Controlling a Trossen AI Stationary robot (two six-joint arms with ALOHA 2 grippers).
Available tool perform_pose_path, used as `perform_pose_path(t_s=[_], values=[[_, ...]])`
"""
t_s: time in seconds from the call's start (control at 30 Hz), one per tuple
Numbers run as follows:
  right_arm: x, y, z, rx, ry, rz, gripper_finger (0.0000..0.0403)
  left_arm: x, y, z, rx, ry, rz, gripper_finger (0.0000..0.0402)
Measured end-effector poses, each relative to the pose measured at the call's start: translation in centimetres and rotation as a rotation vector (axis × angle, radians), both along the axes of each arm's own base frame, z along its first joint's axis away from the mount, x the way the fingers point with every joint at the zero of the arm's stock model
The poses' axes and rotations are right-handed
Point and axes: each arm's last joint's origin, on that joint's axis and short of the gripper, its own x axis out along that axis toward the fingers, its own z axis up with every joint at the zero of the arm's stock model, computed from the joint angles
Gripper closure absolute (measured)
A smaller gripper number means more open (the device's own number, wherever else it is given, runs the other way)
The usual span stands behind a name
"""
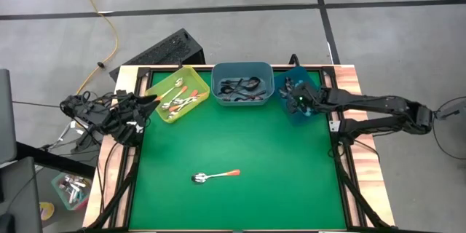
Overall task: Sort silverware by color (type)
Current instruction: Put the blue spoon into the blue bin, then put the orange spoon into the yellow bin
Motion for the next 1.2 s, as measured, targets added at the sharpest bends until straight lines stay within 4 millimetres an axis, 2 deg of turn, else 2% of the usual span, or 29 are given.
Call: perform_pose_path(t_s=[0.13, 0.27, 0.47, 0.6, 0.77, 1.03, 1.2], values=[[0.5, -0.6, 0.4, -0.03, -0.047, 0.043, 0.0271, 0.0, 0.0, 0.0, 0.006, 0.003, 0.011, 0.0173], [1.5, -0.7, 1.4, -0.039, -0.198, 0.145, 0.0238, 0.0, 0.0, 0.0, 0.01, 0.005, 0.01, 0.0173], [3.7, 1.0, 3.7, -0.105, -0.43, 0.36, 0.0223, 0.1, -0.3, 0.0, 0.006, 0.015, -0.101, 0.0173], [5.7, 3.4, 6.1, -0.188, -0.497, 0.554, 0.0231, 0.2, -0.3, 0.0, 0.019, 0.023, -0.116, 0.0173], [8.8, 7.0, 8.6, -0.178, -0.549, 0.722, 0.0245, 0.2, -0.5, 0.0, 0.013, 0.023, -0.179, 0.0173], [15.6, 14.8, 9.0, -0.116, -0.492, 0.966, 0.0258, 0.3, -0.8, -0.1, 0.002, 0.028, -0.306, 0.0173], [19.4, 18.8, 9.0, -0.1, -0.337, 1.034, 0.0259, 0.4, -0.9, -0.1, 0.009, 0.032, -0.327, 0.0173]])
